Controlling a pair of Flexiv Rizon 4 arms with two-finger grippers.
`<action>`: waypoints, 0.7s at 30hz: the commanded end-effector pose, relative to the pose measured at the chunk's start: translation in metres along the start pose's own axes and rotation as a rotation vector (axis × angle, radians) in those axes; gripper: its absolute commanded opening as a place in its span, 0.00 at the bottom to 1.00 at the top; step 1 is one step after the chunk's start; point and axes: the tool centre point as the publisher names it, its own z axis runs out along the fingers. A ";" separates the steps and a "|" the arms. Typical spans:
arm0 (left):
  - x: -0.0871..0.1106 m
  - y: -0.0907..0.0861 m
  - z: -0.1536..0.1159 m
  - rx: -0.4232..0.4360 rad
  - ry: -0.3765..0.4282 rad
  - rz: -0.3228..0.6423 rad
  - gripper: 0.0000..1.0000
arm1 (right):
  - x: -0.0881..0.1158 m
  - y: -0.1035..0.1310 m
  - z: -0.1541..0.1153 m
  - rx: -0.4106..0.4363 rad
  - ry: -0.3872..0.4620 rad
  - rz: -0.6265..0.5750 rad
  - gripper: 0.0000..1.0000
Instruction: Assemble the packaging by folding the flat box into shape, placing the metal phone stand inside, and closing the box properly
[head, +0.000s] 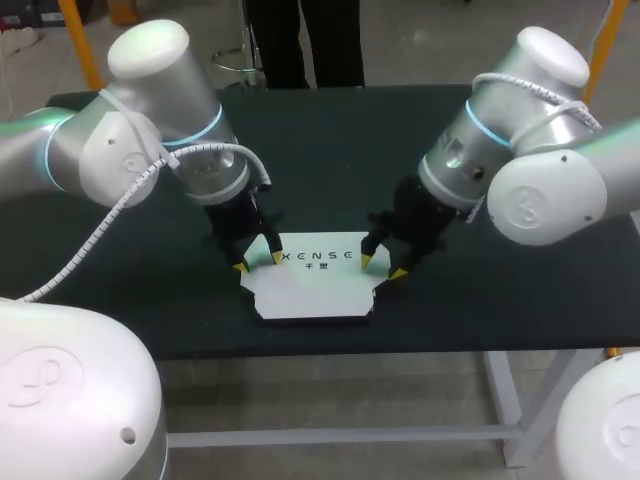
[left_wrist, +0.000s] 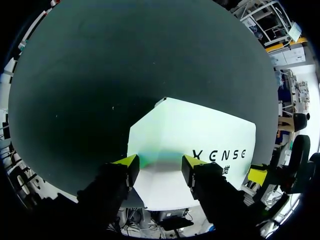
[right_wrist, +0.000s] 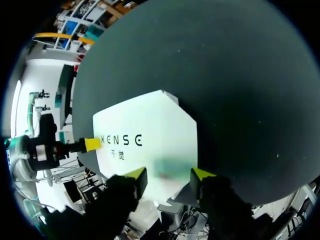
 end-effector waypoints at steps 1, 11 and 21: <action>0.001 0.001 0.004 0.000 -0.005 0.006 0.59 | -0.001 0.007 0.004 0.033 0.013 -0.004 0.56; -0.003 0.006 0.003 0.007 0.010 0.021 0.58 | -0.002 0.011 0.010 0.037 0.027 -0.013 0.53; -0.004 0.008 0.005 0.012 0.046 0.042 0.56 | -0.002 0.015 0.013 0.012 0.040 -0.040 0.58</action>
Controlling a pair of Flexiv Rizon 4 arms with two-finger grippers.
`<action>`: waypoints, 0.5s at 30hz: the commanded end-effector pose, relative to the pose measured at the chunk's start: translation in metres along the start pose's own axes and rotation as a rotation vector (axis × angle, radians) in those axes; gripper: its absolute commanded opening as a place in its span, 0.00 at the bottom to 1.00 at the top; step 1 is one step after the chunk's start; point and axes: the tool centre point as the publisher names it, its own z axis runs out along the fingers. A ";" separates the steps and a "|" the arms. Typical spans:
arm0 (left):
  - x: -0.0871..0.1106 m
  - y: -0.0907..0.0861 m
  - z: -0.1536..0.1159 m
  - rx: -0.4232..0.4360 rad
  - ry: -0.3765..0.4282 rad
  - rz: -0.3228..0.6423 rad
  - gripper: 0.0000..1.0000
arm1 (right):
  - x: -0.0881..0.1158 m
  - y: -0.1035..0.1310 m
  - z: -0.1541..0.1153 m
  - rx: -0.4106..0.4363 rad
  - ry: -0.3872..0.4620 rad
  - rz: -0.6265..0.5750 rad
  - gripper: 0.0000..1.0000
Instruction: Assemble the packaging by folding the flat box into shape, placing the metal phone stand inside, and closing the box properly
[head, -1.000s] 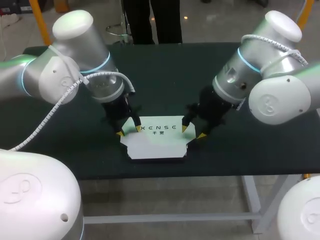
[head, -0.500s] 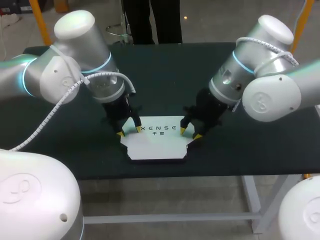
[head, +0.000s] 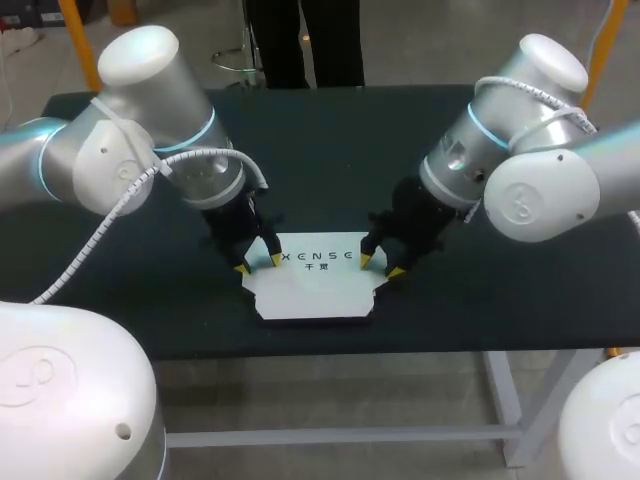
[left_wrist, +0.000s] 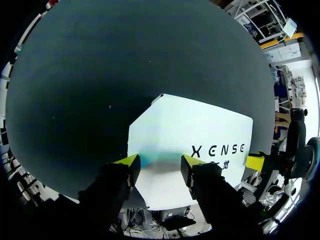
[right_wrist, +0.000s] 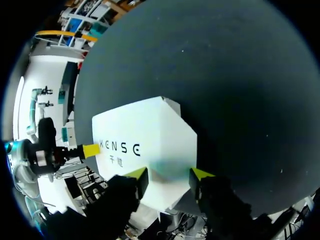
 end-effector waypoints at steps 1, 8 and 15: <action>-0.003 0.004 0.004 0.006 0.014 0.003 0.57 | -0.001 0.003 0.004 0.005 0.009 -0.004 0.58; -0.010 0.005 0.005 0.004 0.042 -0.002 0.62 | -0.001 0.006 0.005 0.008 0.032 -0.008 0.56; -0.011 0.010 0.003 0.006 0.048 0.000 0.58 | 0.002 0.007 0.005 0.009 0.037 -0.014 0.51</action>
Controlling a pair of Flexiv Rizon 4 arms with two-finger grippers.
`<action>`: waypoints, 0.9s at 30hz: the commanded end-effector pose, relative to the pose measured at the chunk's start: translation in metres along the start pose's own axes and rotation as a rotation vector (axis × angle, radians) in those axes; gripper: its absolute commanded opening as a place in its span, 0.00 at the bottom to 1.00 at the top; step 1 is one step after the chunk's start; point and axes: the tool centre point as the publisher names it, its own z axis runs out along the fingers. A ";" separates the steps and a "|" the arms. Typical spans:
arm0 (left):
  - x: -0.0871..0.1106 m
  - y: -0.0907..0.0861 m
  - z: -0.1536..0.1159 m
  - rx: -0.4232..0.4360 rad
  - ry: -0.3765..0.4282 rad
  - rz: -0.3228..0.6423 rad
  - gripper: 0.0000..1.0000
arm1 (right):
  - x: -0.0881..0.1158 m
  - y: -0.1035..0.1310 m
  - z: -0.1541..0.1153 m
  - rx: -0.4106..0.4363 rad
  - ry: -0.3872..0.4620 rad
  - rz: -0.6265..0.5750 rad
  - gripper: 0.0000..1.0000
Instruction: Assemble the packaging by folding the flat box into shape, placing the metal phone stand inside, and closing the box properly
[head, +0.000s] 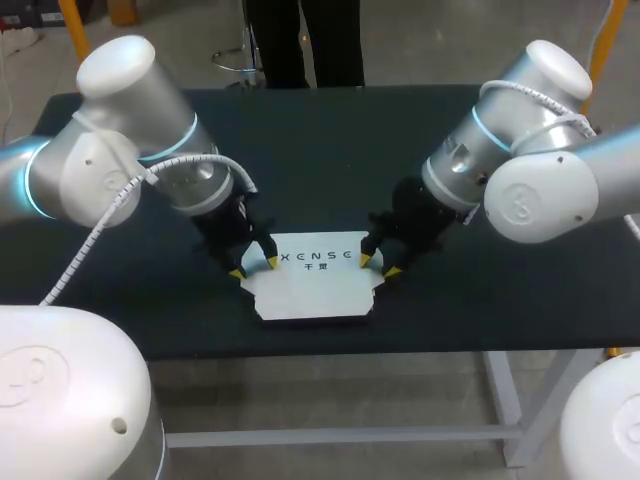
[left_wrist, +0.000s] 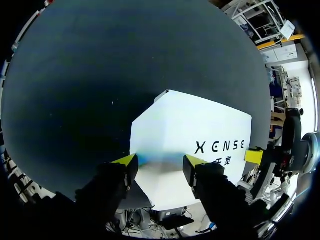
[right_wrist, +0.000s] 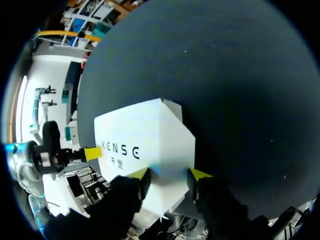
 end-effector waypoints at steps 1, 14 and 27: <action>-0.003 0.006 0.001 0.011 0.000 0.001 0.58 | 0.001 0.003 0.001 0.010 0.002 -0.002 0.50; 0.000 0.013 0.005 0.015 -0.026 -0.054 0.48 | 0.004 0.000 0.006 0.012 0.002 -0.005 0.49; -0.003 0.016 0.007 -0.012 0.044 -0.051 0.48 | 0.003 -0.001 0.010 0.006 0.022 -0.019 0.49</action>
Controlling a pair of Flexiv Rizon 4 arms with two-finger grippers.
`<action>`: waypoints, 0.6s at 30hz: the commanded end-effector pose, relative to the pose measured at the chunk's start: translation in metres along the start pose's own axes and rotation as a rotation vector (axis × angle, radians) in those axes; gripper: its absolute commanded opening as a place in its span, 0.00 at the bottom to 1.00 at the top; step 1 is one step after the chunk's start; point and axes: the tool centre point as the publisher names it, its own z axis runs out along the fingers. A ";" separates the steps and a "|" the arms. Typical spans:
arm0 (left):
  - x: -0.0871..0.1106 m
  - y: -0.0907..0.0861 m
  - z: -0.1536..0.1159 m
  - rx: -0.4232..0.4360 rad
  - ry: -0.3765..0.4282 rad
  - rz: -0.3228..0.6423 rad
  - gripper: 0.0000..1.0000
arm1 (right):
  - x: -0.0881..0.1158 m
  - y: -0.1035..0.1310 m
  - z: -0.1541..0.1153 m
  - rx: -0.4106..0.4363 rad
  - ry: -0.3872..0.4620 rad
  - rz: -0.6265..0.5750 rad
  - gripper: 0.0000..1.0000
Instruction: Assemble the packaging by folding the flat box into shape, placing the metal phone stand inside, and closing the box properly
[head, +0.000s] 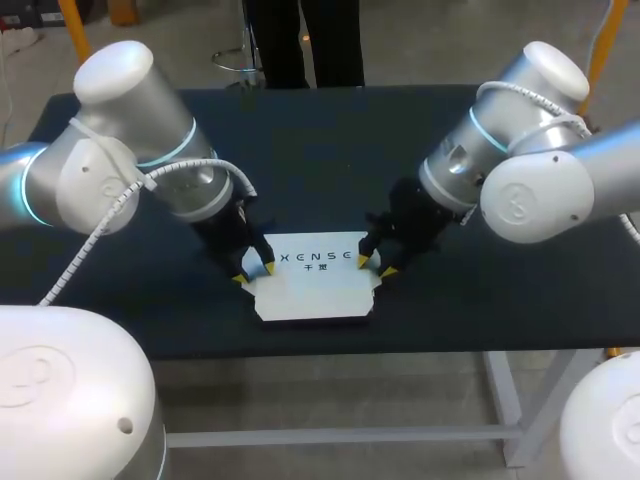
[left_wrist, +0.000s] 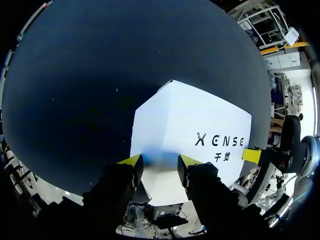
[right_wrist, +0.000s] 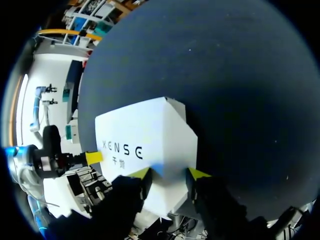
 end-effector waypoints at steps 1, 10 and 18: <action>-0.006 0.003 0.008 -0.006 0.038 0.009 0.49 | -0.001 -0.001 0.008 0.002 0.016 -0.010 0.49; -0.002 0.003 0.008 -0.028 0.110 0.024 0.51 | -0.003 0.001 0.015 0.012 0.059 -0.032 0.50; 0.002 0.003 0.009 -0.043 0.159 0.046 0.52 | -0.003 0.003 0.016 0.016 0.091 -0.039 0.49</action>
